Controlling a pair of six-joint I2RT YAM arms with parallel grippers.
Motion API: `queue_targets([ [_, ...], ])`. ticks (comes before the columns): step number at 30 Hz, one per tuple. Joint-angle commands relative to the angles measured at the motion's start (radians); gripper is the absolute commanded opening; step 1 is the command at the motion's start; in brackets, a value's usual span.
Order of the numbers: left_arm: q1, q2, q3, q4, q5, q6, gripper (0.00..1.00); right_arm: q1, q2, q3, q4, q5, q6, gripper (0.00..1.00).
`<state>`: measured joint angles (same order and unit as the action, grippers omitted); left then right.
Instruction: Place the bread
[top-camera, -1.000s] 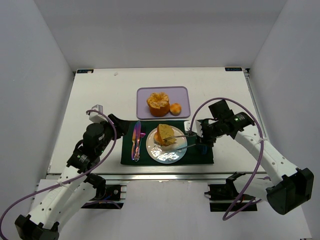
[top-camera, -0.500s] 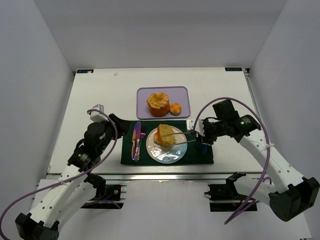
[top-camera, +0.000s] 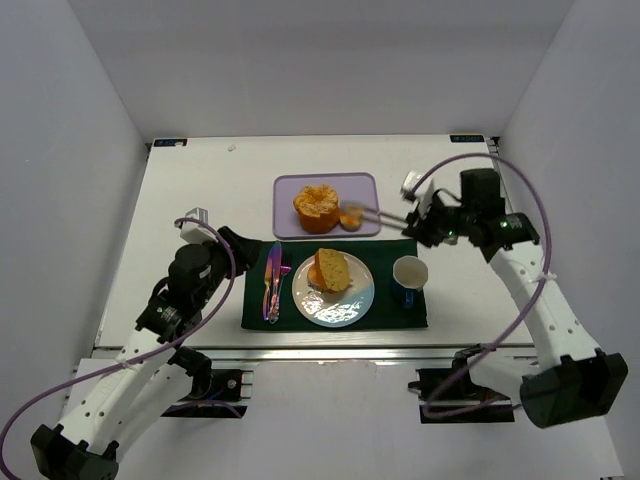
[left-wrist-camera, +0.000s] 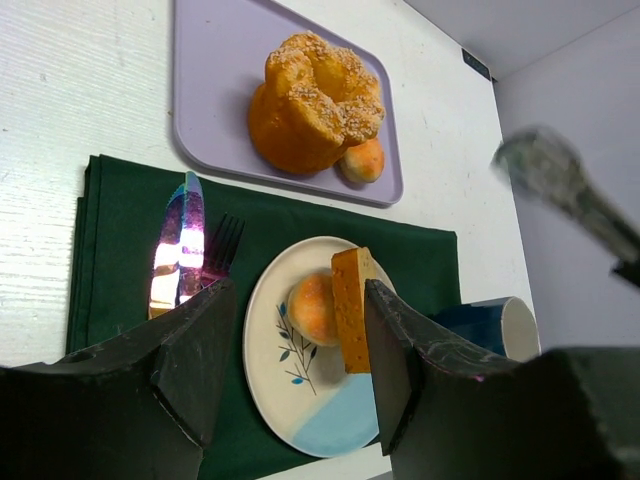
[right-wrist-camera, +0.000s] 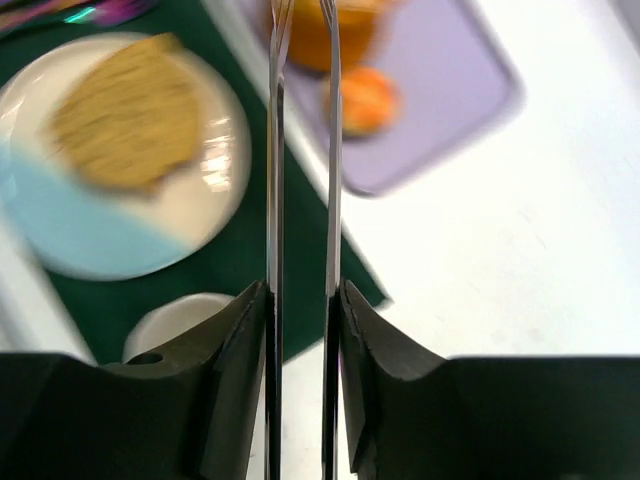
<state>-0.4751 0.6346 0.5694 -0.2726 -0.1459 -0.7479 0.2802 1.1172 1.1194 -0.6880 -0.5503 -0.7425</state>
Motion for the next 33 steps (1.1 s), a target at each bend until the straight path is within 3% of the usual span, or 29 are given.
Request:
queue_targets([
  [1, -0.002, 0.007, 0.004, 0.023, 0.016, 0.010, 0.64, -0.156, 0.078, 0.085, 0.157, -0.036, 0.230, 0.38],
  [6, -0.002, 0.023, -0.006, 0.055, 0.048, 0.005, 0.64, -0.370, 0.217, 0.048, 0.272, 0.062, 0.386, 0.34],
  [13, -0.002, 0.039, -0.025, 0.098, 0.074, -0.014, 0.63, -0.444, 0.357, -0.113, 0.506, 0.259, 0.525, 0.34],
  [17, -0.002, 0.062, -0.019, 0.101, 0.088, -0.015, 0.63, -0.461, 0.463, -0.142, 0.555, 0.329, 0.580, 0.35],
  [29, -0.002, 0.106, -0.022, 0.128, 0.104, -0.015, 0.63, -0.487, 0.546, -0.194, 0.529, 0.297, 0.445, 0.58],
  [33, -0.002, 0.116, -0.009, 0.124, 0.103, -0.005, 0.63, -0.504, 0.546, -0.150, 0.455, 0.311, 0.434, 0.72],
])
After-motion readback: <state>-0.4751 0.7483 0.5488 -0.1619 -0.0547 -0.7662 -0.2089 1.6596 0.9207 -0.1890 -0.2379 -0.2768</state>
